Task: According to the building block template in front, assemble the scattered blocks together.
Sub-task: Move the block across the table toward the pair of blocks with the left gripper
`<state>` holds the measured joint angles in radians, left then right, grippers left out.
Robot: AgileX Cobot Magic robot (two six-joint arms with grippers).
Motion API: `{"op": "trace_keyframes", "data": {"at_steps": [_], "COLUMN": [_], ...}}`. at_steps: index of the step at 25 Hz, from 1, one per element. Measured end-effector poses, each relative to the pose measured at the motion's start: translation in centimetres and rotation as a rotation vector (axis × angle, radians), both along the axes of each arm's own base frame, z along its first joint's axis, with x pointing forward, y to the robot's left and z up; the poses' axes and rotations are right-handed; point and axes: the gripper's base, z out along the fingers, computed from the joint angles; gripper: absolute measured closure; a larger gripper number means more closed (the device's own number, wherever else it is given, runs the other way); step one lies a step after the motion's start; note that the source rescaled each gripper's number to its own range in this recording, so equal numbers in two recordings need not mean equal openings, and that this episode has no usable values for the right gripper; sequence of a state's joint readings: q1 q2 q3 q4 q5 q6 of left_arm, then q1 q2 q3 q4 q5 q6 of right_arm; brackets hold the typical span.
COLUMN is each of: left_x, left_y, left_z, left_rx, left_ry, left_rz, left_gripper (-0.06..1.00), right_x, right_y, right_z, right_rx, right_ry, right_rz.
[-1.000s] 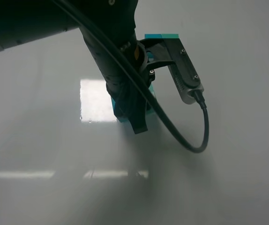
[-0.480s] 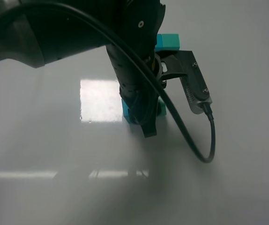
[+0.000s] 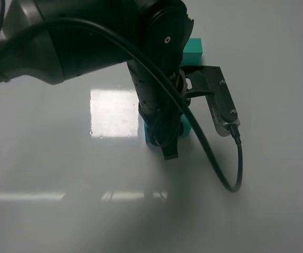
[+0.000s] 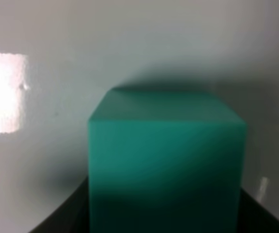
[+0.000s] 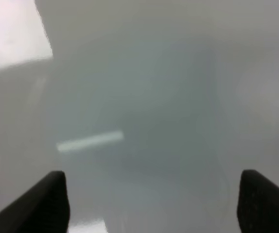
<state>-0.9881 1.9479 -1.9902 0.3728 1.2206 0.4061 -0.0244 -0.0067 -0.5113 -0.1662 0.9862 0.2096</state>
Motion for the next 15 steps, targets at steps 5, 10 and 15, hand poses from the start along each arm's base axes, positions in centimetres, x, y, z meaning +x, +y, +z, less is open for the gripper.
{"op": "trace_keyframes", "data": {"at_steps": [5, 10, 15], "left_x": [0.00, -0.02, -0.03], "left_y": [-0.01, -0.07, -0.17], "left_z": [0.00, 0.00, -0.04], "left_rx": [0.000, -0.006, -0.012], "left_ry": [-0.001, 0.001, 0.004], "left_rz": [-0.002, -0.005, -0.012], "left_gripper": [0.94, 0.94, 0.94], "right_x": [0.00, 0.00, 0.00], "right_y": [0.00, 0.00, 0.00], "right_z": [0.00, 0.00, 0.00], "right_rx": [0.000, 0.000, 0.000], "right_ry": [0.000, 0.000, 0.000], "right_rz": [0.000, 0.000, 0.000]}}
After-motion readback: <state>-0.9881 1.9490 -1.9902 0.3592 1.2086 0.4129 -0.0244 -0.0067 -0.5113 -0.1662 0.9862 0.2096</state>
